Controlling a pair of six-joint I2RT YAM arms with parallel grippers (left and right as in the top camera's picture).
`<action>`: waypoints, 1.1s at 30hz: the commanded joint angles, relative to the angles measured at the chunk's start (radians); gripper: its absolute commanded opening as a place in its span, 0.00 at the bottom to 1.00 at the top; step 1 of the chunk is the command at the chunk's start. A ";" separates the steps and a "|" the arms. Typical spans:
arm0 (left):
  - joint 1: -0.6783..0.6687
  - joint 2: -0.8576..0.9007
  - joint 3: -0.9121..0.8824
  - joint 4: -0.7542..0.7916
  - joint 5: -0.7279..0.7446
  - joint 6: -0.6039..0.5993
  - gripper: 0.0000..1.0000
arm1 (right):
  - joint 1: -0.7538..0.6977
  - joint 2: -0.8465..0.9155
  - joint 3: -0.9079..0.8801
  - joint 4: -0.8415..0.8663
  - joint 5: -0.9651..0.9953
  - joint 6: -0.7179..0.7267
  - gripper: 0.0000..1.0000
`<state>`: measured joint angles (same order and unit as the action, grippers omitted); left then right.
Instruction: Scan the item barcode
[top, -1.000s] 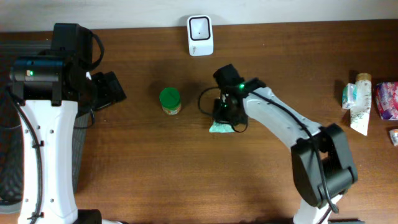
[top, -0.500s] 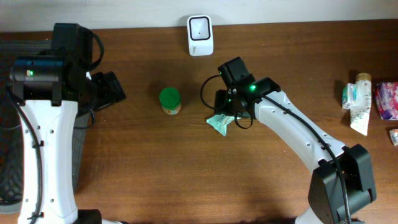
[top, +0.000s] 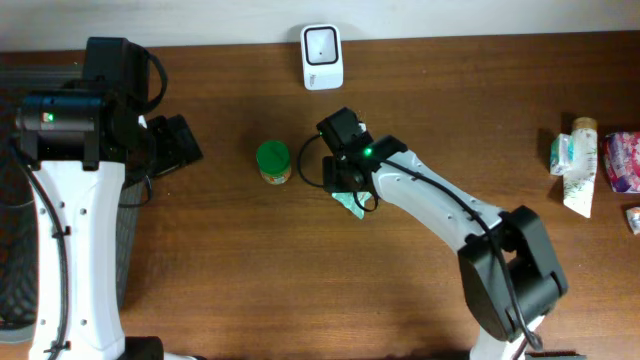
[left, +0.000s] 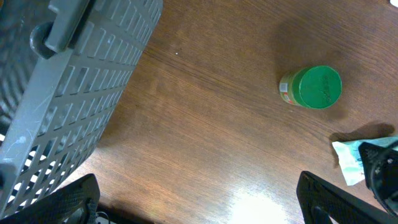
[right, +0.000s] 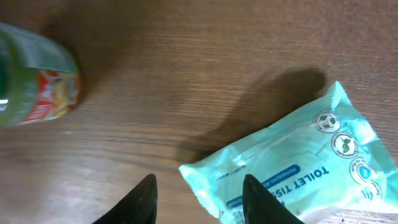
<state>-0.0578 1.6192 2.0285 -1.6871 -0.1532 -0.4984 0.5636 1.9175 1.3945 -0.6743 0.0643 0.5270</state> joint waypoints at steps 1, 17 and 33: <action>0.004 -0.016 0.011 -0.001 0.000 -0.012 0.99 | -0.002 0.038 -0.002 -0.007 0.051 0.014 0.40; 0.004 -0.016 0.011 -0.001 0.000 -0.012 0.99 | -0.106 0.048 -0.002 -0.212 0.154 0.163 0.49; 0.004 -0.016 0.011 -0.001 0.000 -0.012 0.99 | -0.108 0.101 0.006 -0.228 0.143 0.184 0.21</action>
<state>-0.0578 1.6192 2.0285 -1.6871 -0.1532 -0.4980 0.4568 2.0171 1.3949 -0.9009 0.2283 0.7067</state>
